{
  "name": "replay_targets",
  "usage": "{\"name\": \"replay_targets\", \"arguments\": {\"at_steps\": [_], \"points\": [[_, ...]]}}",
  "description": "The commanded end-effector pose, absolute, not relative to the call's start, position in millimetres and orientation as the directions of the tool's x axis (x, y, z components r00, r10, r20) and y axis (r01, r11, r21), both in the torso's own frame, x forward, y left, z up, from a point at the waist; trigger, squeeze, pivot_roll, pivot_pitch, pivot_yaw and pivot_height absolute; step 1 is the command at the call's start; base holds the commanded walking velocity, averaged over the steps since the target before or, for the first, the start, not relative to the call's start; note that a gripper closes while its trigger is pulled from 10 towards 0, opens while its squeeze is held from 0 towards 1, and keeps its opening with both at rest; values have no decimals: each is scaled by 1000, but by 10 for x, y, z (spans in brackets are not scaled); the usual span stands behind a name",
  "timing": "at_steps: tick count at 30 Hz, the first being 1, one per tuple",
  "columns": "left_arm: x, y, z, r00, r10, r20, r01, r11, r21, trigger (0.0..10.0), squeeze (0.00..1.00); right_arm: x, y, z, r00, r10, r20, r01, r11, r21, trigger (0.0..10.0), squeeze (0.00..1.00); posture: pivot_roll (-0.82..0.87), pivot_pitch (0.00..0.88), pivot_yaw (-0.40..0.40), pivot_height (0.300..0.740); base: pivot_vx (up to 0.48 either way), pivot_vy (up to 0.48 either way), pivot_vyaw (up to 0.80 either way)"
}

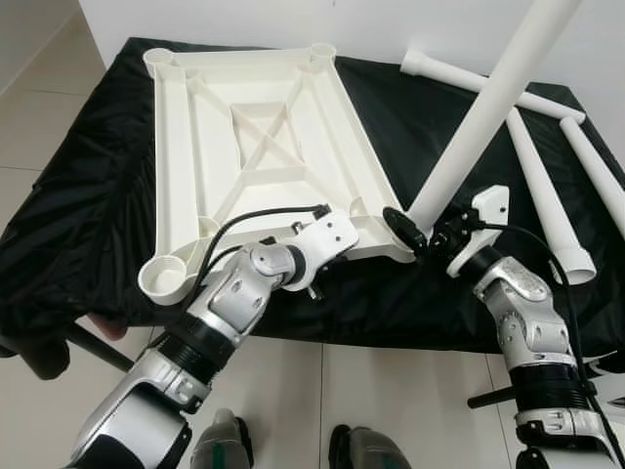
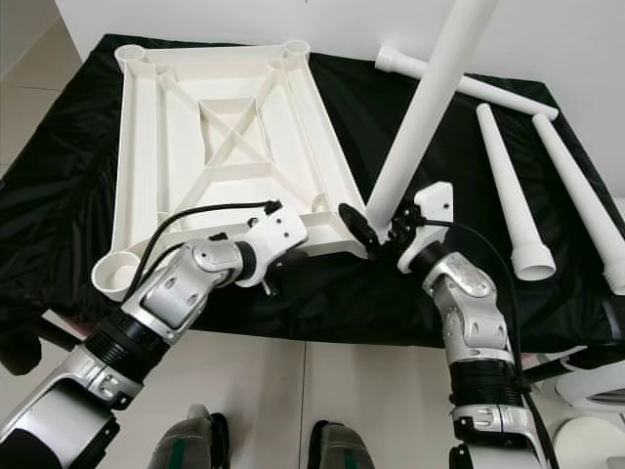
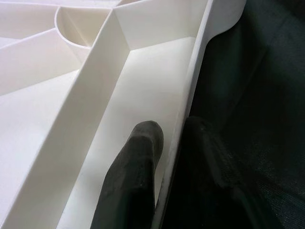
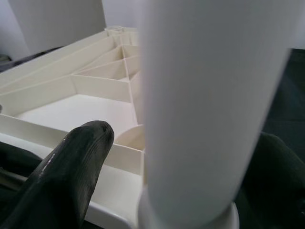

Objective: Building children table

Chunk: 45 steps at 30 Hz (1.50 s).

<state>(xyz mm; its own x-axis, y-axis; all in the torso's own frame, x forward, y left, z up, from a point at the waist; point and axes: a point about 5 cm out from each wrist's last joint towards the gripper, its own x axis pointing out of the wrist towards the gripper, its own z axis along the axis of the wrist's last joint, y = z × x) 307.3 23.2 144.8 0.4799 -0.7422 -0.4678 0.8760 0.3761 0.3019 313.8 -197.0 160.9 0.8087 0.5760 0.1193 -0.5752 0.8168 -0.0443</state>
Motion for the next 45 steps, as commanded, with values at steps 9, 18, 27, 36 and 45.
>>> {"name": "replay_targets", "arguments": {"at_steps": [9,18,27,36,45], "points": [[2999,125,1468,421,-782,-460,902,311,299,10000,0,3189,-2156,1629,819,561,123,-559,827,-53,10000,0,-13,68,-35,740,0,0,0],[2998,130,1460,420,-781,-463,903,309,298,10000,0,3216,-2204,1633,812,566,140,-565,824,-53,0,0,-15,75,-36,740,0,0,0],[2996,134,1451,418,-780,-465,904,309,295,10000,0,3166,-2150,1601,807,569,159,-574,819,-19,0,0,-18,82,-36,740,0,0,0],[3003,136,1459,420,-779,-465,903,311,295,10000,0,3121,-1925,1606,848,495,189,-506,862,15,10000,0,-18,91,-39,740,0,0,0],[2999,141,1457,419,-779,-466,904,311,294,10000,0,3165,-1759,1621,928,326,179,-336,941,31,10000,0,-18,94,-38,740,0,0,0]]}}
